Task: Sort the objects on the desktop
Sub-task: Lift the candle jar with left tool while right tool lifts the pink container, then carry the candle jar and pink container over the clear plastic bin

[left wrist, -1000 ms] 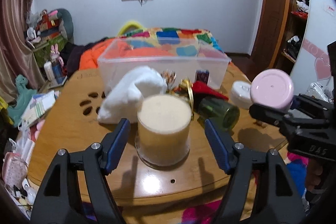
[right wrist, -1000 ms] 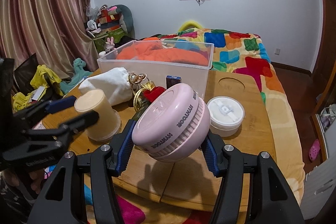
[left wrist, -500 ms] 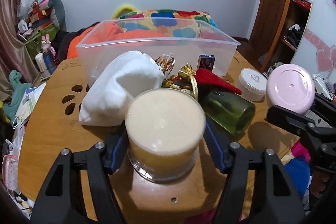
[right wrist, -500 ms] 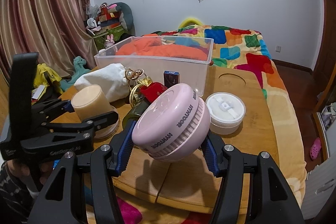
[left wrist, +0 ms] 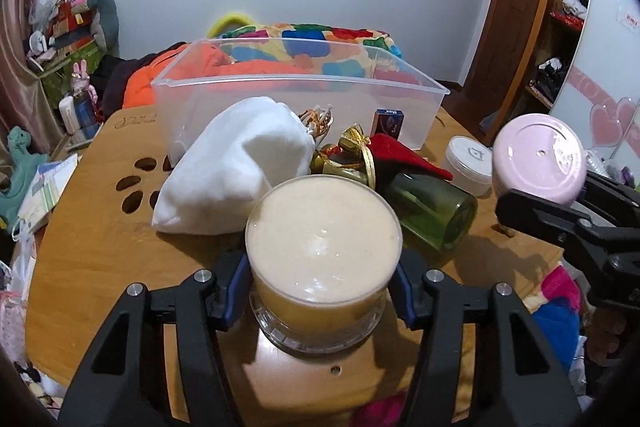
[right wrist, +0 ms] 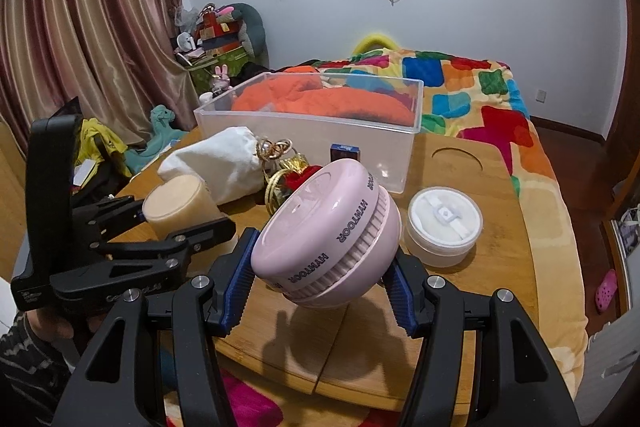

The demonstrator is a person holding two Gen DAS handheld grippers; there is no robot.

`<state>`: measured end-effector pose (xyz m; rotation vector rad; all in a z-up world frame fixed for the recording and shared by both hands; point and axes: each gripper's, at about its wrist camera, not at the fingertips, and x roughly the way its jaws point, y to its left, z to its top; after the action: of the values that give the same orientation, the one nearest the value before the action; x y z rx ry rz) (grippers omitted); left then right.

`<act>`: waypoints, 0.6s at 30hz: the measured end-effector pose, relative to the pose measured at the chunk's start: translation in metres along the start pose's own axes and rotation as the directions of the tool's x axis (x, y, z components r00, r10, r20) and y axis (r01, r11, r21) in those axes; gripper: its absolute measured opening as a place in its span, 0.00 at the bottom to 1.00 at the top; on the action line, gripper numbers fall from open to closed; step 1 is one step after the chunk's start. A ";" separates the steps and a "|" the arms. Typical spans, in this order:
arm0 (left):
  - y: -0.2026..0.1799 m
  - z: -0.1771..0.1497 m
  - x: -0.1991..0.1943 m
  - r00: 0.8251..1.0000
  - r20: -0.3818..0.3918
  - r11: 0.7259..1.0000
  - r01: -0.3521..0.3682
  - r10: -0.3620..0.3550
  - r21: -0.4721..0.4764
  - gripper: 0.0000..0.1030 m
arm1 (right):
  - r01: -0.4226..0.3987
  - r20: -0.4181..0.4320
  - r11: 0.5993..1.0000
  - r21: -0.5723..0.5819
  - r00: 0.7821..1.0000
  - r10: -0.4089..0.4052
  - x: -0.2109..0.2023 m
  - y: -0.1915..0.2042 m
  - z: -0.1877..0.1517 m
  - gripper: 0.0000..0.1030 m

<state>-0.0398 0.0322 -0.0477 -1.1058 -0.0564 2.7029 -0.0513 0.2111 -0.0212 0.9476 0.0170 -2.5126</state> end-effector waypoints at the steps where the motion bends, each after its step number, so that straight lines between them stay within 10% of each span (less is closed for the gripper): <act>1: 0.001 -0.001 -0.001 1.000 -0.002 1.000 0.004 -0.004 -0.001 0.56 | 0.003 0.000 1.000 -0.005 1.000 -0.003 -0.001 0.002 0.000 0.53; 18: -0.003 0.013 -0.042 0.998 0.049 0.998 0.028 -0.031 0.049 0.56 | 0.012 0.030 0.999 -0.046 0.999 -0.010 -0.018 0.023 0.004 0.53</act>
<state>-0.0196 0.0264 -0.0091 -1.0162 -0.0149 2.6908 -0.0321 0.1971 -0.0036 0.8942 0.0706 -2.5249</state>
